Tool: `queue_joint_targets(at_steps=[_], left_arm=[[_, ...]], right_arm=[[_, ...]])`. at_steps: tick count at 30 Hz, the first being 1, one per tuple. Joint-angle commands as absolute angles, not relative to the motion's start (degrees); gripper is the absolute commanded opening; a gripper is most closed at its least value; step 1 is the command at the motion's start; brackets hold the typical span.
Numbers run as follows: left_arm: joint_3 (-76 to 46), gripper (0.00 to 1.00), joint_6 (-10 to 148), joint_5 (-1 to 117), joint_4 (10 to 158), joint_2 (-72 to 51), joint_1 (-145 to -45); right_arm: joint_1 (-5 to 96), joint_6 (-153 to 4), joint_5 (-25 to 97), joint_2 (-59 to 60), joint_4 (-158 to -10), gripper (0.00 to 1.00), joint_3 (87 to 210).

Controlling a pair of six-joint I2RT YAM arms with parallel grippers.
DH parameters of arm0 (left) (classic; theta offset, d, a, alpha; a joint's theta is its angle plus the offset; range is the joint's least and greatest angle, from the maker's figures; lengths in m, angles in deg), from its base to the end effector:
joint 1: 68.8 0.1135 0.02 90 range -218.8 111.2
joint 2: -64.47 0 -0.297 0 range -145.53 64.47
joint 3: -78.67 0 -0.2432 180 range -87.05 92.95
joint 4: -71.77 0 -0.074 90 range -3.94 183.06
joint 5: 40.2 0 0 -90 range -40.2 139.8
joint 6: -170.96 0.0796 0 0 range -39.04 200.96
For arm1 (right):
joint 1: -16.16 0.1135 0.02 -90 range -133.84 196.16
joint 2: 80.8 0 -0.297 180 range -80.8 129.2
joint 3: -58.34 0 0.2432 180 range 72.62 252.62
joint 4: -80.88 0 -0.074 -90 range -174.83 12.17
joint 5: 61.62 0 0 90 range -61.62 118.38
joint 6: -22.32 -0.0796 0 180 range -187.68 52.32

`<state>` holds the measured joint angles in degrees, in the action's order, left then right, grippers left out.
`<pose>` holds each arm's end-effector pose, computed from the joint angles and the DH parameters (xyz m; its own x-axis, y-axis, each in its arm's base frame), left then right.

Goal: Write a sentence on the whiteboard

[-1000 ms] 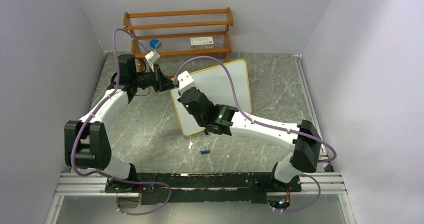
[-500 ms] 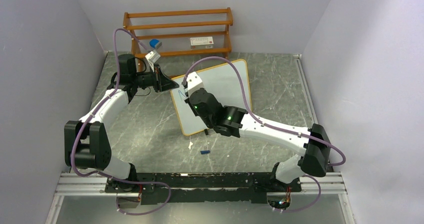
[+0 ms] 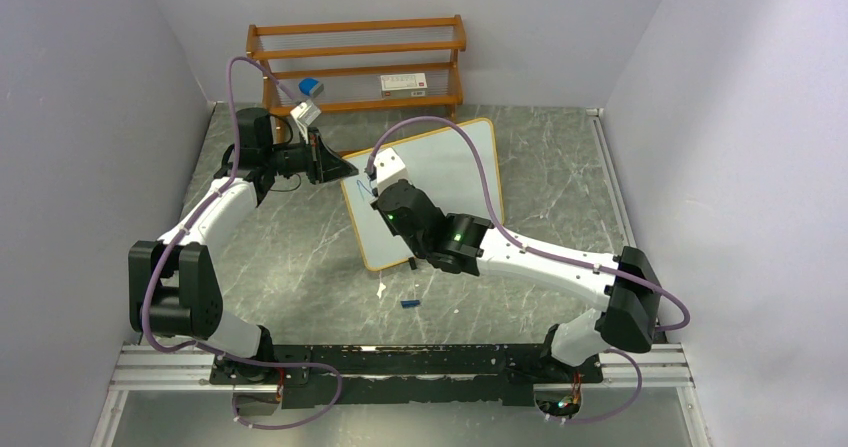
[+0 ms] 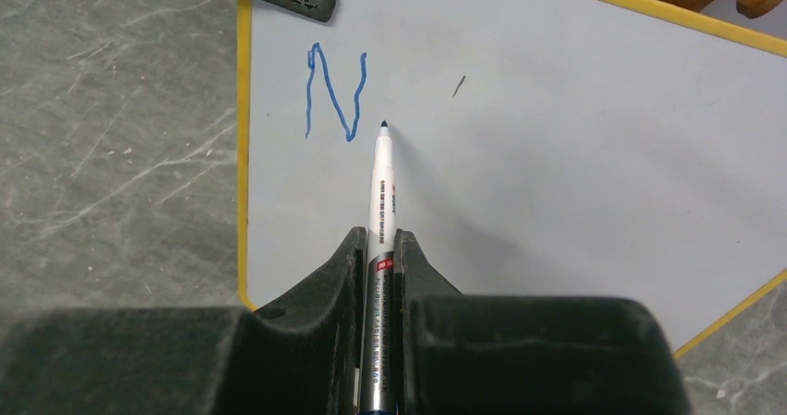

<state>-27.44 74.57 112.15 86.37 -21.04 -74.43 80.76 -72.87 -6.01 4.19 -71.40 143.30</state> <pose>0.3260 -0.1030 0.3116 -0.5300 0.0004 -0.8480 0.7822 0.3863 -0.4888 0.1954 0.3067 0.3442 -0.2469 -0.3460 -0.9051 -0.5108 0.8402 -0.1819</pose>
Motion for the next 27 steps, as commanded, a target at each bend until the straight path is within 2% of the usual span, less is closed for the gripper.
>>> queue_joint_targets(at_steps=[1, 27], left_arm=[[-29.1, 0.05, 82.8, 105.3, 91.9, -23.7, -76.3], [-29.1, 0.05, 82.8, 105.3, 91.9, -23.9, -76.3]], right_arm=[[80.4, -73.4, -7.8, 4.6, -73.3, 0.00, 143.1], [79.6, -72.7, -7.4, 6.9, -75.3, 0.00, 143.9]])
